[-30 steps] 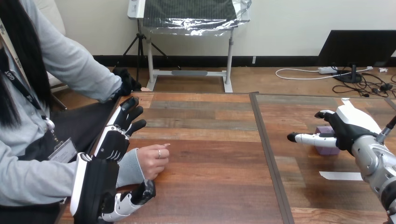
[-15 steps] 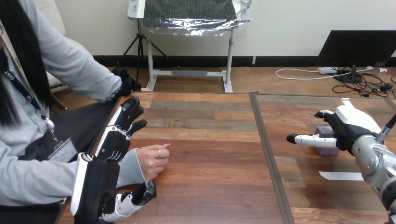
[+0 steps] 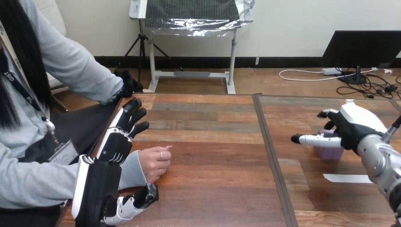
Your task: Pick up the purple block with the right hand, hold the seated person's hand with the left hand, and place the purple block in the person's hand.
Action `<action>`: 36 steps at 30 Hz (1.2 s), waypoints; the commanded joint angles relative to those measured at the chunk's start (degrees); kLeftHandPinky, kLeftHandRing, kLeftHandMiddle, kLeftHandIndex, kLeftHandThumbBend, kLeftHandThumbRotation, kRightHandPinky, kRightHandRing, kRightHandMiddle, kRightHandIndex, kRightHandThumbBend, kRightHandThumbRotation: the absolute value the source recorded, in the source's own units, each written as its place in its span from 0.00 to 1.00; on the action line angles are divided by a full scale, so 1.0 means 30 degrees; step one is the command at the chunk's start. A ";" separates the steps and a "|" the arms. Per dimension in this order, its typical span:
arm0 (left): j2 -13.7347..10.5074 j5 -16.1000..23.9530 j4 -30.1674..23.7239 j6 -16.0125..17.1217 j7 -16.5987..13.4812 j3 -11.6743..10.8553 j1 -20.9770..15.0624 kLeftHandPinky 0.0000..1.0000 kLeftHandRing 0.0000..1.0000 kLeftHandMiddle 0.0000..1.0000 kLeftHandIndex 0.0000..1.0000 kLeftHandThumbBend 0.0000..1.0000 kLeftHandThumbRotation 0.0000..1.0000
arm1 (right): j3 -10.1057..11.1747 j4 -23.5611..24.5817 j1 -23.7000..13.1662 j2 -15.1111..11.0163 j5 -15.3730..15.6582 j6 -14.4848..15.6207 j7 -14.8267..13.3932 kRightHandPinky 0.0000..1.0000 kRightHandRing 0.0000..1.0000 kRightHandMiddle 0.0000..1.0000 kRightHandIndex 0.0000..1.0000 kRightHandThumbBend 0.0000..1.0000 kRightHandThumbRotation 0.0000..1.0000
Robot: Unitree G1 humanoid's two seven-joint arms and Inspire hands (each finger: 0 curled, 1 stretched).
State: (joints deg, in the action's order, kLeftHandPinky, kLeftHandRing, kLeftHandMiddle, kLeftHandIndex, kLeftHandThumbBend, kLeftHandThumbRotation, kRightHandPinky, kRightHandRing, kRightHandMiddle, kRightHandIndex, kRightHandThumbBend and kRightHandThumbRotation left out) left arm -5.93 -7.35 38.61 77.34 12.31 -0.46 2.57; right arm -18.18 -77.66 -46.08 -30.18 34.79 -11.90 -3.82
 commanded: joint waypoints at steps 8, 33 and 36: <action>0.0004 -0.0324 -0.0710 0.0252 0.0052 0.0224 -0.0654 0.84 0.91 0.94 0.92 1.00 0.73 | -0.0639 -0.0151 0.0204 0.0447 0.0233 -0.0398 0.1678 0.60 0.72 0.79 0.88 0.80 0.73; 0.0014 -0.0577 -0.0344 0.0489 0.0184 0.0281 -0.1016 0.85 0.92 0.94 0.92 1.00 0.71 | -0.0569 0.0339 -0.0011 0.0014 -0.0305 -0.1826 0.2731 0.65 0.71 0.77 0.89 0.81 0.75; 0.0031 -0.0609 -0.0322 0.0497 0.0217 0.0253 -0.1050 0.85 0.92 0.94 0.92 1.00 0.71 | -0.0554 0.0432 -0.0023 -0.0077 -0.0382 -0.2105 0.2806 0.65 0.71 0.76 0.89 0.81 0.74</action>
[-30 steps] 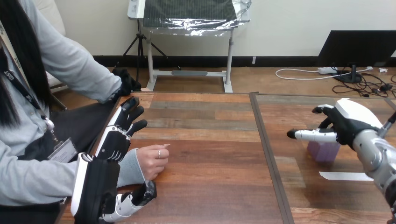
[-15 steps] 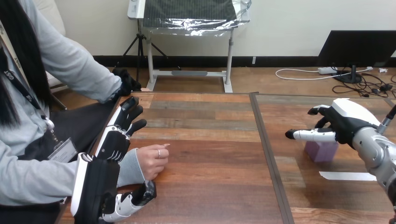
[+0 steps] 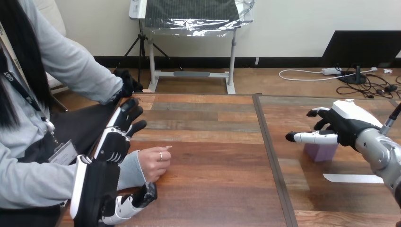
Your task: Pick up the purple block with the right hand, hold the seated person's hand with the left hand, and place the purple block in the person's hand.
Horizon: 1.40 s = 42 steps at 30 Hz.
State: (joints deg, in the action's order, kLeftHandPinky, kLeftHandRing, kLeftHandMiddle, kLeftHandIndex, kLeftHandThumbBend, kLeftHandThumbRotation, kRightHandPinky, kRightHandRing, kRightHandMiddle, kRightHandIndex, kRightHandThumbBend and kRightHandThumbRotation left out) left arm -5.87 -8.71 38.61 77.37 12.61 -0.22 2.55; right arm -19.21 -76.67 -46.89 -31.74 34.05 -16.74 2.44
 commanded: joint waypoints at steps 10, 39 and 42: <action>0.0013 -0.0122 -0.0413 0.0358 0.0125 0.0127 -0.1085 0.85 0.91 0.93 0.91 1.00 0.71 | -0.0297 0.0564 0.0080 -0.0012 -0.0178 -0.1714 0.1251 0.65 0.72 0.77 0.87 0.80 0.77; 0.0055 -0.0204 0.0048 0.0452 0.0167 0.0003 -0.1742 0.84 0.90 0.93 0.90 1.00 0.71 | 0.0112 0.2683 -0.0174 -0.1428 -0.0910 -0.3680 0.4212 0.60 0.65 0.69 0.80 0.79 0.79; 0.0067 -0.0227 0.0020 0.0400 0.0178 0.0023 -0.1785 0.84 0.90 0.93 0.90 1.00 0.71 | -0.0005 0.3033 -0.0112 -0.1582 -0.0828 -0.3616 0.4451 0.64 0.69 0.73 0.81 0.80 0.80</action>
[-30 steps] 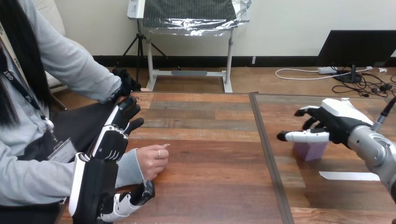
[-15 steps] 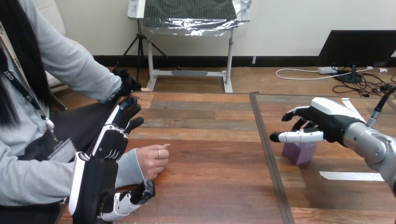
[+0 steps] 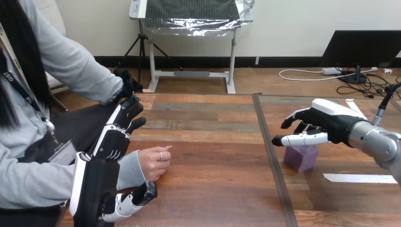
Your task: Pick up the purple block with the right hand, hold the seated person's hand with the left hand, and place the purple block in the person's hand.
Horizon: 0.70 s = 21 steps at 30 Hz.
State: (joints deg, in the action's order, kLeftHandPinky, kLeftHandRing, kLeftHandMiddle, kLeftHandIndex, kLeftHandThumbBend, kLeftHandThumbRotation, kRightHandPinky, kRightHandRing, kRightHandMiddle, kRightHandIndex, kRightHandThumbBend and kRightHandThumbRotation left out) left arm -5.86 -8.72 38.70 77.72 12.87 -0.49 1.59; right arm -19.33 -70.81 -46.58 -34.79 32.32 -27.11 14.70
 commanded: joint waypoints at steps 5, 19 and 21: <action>0.0119 -0.0182 0.0101 0.0405 0.0071 0.0016 -0.1597 0.84 0.90 0.92 0.90 1.00 0.71 | 0.0136 0.1935 0.0085 -0.0852 -0.0433 -0.0232 0.1147 0.69 0.72 0.76 0.82 0.82 0.81; 0.0006 -0.0624 -0.0016 0.0104 0.0282 0.0155 -0.1748 0.83 0.90 0.92 0.89 1.00 0.71 | 0.0678 0.4998 0.1494 -0.1703 -0.1395 -0.0748 0.2190 0.62 0.61 0.62 0.82 0.81 0.80; -0.0009 -0.0670 0.0005 0.0092 0.0321 0.0148 -0.1784 0.83 0.90 0.92 0.89 1.00 0.71 | 0.0703 0.5301 0.1617 -0.1786 -0.1509 -0.0697 0.2289 0.62 0.60 0.63 0.82 0.83 0.81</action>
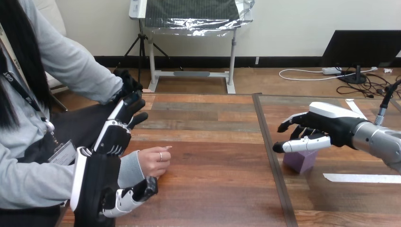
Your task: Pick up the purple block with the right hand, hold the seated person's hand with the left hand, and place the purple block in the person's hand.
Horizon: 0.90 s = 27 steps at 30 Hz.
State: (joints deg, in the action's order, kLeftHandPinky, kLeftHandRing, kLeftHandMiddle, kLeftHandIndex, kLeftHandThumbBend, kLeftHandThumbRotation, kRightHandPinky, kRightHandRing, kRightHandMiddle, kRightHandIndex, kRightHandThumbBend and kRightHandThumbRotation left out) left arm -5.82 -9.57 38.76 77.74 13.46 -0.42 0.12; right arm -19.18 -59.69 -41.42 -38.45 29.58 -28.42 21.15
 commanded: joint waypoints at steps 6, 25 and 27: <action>-0.0081 -0.0491 -0.0033 0.0052 0.0216 0.0119 -0.1356 0.83 0.90 0.91 0.89 1.00 0.71 | 0.1012 0.2732 0.0436 -0.0799 -0.1103 -0.0232 0.0273 0.62 0.65 0.70 0.82 0.85 0.80; -0.0230 -0.0712 -0.0081 -0.0098 0.0763 0.0037 -0.1520 0.83 0.91 0.93 0.90 1.00 0.74 | 0.2895 0.6344 0.2393 -0.1144 -0.1951 -0.0922 -0.1661 0.58 0.62 0.69 0.79 0.91 0.71; -0.0210 -0.0777 -0.0110 -0.0141 0.0807 0.0050 -0.1513 0.83 0.91 0.93 0.90 1.00 0.74 | 0.3060 0.6569 0.2534 -0.1148 -0.2017 -0.1016 -0.1831 0.58 0.61 0.69 0.78 0.91 0.70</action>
State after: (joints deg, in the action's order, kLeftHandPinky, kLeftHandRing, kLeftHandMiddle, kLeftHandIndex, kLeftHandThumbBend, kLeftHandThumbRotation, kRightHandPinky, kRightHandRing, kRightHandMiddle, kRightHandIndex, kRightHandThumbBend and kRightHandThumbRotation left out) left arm -6.02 -11.35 38.76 77.66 15.50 -0.50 -0.61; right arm -13.56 -44.88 -32.54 -39.17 25.07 -30.22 18.61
